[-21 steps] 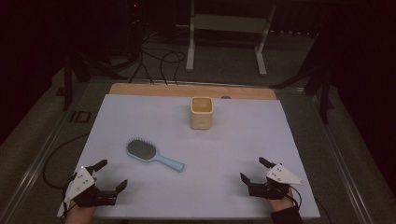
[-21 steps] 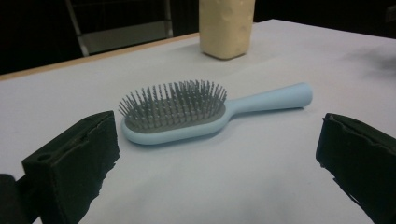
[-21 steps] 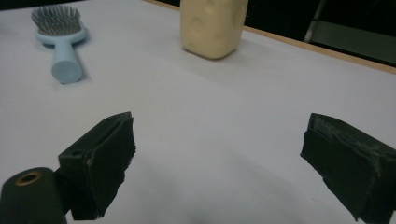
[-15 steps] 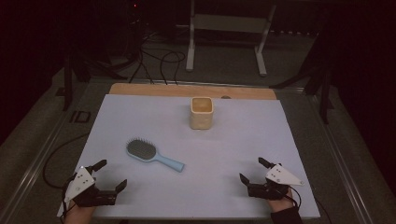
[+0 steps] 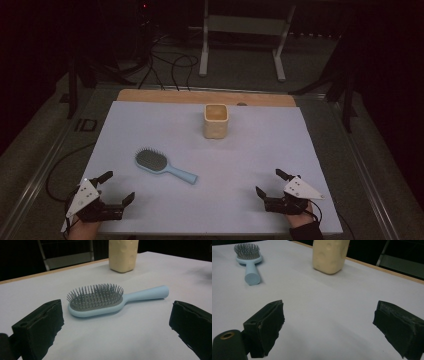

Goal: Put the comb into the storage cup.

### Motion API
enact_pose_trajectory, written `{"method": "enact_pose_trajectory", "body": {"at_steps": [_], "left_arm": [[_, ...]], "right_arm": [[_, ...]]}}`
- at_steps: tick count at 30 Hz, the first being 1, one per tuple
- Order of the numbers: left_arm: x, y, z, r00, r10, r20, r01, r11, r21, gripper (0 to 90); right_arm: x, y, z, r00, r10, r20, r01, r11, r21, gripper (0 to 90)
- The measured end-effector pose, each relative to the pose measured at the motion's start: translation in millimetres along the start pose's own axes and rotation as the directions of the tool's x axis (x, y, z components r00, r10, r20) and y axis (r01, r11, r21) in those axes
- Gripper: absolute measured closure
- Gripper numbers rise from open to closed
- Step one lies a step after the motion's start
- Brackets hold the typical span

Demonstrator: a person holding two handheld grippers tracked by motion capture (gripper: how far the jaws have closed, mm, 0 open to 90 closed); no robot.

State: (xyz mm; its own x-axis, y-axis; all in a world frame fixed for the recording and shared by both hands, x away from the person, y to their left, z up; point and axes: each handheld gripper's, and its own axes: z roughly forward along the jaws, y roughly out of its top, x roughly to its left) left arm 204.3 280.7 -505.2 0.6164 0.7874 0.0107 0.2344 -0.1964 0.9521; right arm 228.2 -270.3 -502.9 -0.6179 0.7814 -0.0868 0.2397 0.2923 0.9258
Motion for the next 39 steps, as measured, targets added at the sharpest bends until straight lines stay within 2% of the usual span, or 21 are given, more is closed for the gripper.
{"method": "enact_pose_trajectory", "body": {"at_steps": [4,9,14,19,27,33,39], "left_arm": [[-0.2,1.9,-1.4,1.0,-0.001,-0.003,0.001,1.0,0.001,0.0],[0.7,6.0,-2.4,0.9999,-0.009,-0.007,0.009,1.0,0.004,0.0],[0.4,8.8,-3.0,0.9998,-0.019,0.006,0.019,0.9997,0.018,0.0],[-3.5,15.8,-6.2,0.9992,-0.03,0.025,0.03,0.9995,-0.006,0.0],[-10.0,34.1,-7.1,0.9991,-0.006,0.043,0.007,1.0,-0.002,0.0],[-10.7,46.8,-5.1,0.9974,-0.016,0.071,0.016,0.9998,0.007,0.0],[-12.0,59.1,-0.6,0.9969,-0.013,0.077,0.011,0.9995,0.03,0.0]], "right_arm": [[1.9,-0.5,1.4,0.9998,-0.017,-0.004,0.017,1.0,0.01,9.0],[1.8,-1.0,1.7,0.9999,-0.017,-0.003,0.017,1.0,0.014,9.0],[2.0,-1.0,3.5,0.9999,-0.012,-0.006,0.012,1.0,0.014,9.0],[2.1,-0.2,2.4,0.9999,-0.011,0.001,0.011,1.0,0.01,9.0],[2.4,-1.0,3.1,1.0,-0.005,-0.006,0.005,1.0,0.016,9.0],[3.2,-0.1,2.4,0.9999,-0.01,-0.005,0.01,1.0,0.016,9.0],[2.7,-0.1,1.8,1.0,-0.008,-0.004,0.008,1.0,0.014,9.0]]}}
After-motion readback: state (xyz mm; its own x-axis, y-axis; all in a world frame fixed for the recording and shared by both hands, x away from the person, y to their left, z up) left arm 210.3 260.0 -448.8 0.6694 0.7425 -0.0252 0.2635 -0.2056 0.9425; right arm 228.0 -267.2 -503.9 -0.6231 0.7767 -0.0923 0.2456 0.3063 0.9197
